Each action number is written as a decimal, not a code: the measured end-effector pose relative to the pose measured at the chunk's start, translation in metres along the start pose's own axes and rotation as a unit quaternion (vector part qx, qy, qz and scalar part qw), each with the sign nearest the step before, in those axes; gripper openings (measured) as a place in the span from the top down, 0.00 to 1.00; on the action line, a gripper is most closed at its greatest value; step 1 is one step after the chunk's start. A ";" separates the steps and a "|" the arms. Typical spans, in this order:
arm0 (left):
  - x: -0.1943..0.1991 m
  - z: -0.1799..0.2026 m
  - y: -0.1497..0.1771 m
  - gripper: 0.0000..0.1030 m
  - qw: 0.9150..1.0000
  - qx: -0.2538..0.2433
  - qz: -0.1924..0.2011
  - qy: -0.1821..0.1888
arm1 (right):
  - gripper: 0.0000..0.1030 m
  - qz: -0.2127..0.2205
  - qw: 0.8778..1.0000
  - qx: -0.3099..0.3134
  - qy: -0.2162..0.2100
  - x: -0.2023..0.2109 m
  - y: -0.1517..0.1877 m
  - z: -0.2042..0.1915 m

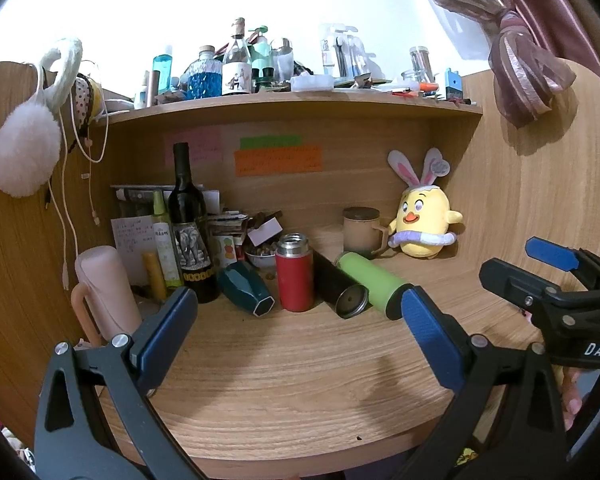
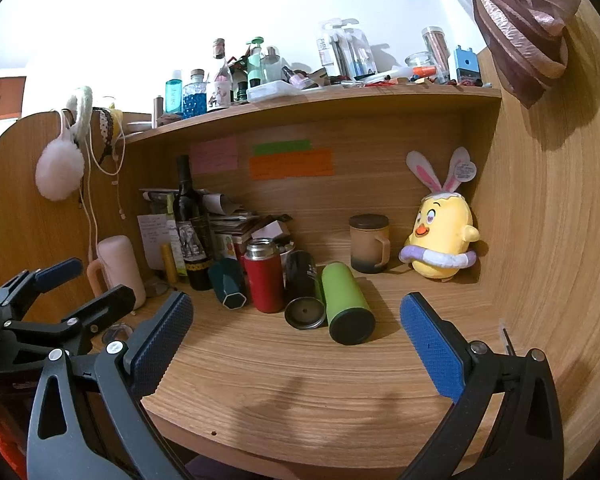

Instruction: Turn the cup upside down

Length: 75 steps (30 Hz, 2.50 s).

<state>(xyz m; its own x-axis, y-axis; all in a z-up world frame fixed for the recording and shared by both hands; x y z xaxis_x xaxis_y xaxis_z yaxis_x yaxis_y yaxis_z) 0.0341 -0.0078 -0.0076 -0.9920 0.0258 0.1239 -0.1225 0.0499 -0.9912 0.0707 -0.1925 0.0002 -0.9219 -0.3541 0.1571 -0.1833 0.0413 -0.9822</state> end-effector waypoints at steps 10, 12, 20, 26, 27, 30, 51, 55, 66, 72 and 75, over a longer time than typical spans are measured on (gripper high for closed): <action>0.002 0.001 -0.002 0.00 1.000 -0.004 0.005 0.000 | 0.00 0.002 1.000 0.001 0.005 0.001 0.000 0.002; 0.002 0.001 -0.002 0.00 1.000 -0.006 0.006 0.001 | 0.00 0.003 1.000 0.000 0.005 0.002 0.000 0.003; 0.003 0.004 -0.003 0.00 1.000 -0.013 0.010 0.000 | 0.00 0.003 1.000 0.000 0.009 0.001 -0.001 0.005; 0.004 0.005 -0.003 0.00 1.000 -0.013 0.012 0.001 | 0.00 0.005 1.000 -0.001 0.011 0.002 -0.003 0.005; 0.003 0.005 -0.004 0.00 1.000 -0.012 0.013 0.003 | 0.00 0.005 1.000 0.000 0.012 0.002 -0.003 0.005; 0.003 0.005 -0.003 0.00 1.000 -0.012 0.013 0.005 | 0.00 0.005 1.000 0.000 0.011 0.001 -0.003 0.005; -0.003 0.007 -0.002 0.00 1.000 -0.010 0.003 0.012 | 0.00 0.003 1.000 0.001 0.010 0.000 -0.001 0.006; -0.013 0.009 -0.003 0.00 1.000 -0.010 -0.005 0.015 | 0.00 0.006 1.000 -0.003 0.008 -0.003 -0.001 0.011; -0.090 0.041 -0.011 0.00 0.999 -0.028 -0.008 0.037 | 0.00 -0.003 0.998 -0.008 0.058 -0.025 0.007 0.065; -0.179 0.080 0.002 0.00 0.989 -0.038 -0.116 0.085 | 0.00 -0.013 0.996 -0.025 0.089 -0.036 0.011 0.105; -0.230 0.098 0.022 0.00 0.976 -0.015 -0.192 0.106 | 0.00 -0.022 0.994 -0.038 0.101 -0.042 0.015 0.124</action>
<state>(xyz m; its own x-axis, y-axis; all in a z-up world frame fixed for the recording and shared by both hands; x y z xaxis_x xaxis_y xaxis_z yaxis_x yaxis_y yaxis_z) 0.2567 -0.1101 -0.0627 -0.8438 0.2059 0.4956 -0.4796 0.1250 -0.8685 0.1493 -0.2932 -0.0341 -0.9607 -0.1618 0.2255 -0.2436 0.1020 -0.9645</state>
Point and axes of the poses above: each gripper's, at about its wrist camera, not at the fingertips, and x roughly against the way its jaws point, z to its right, y to its underside, the point moved 5 cm from there along -x, roughly the way its jaws point, and after that the axes turned 8 degrees about z, right-handed, at the moved point
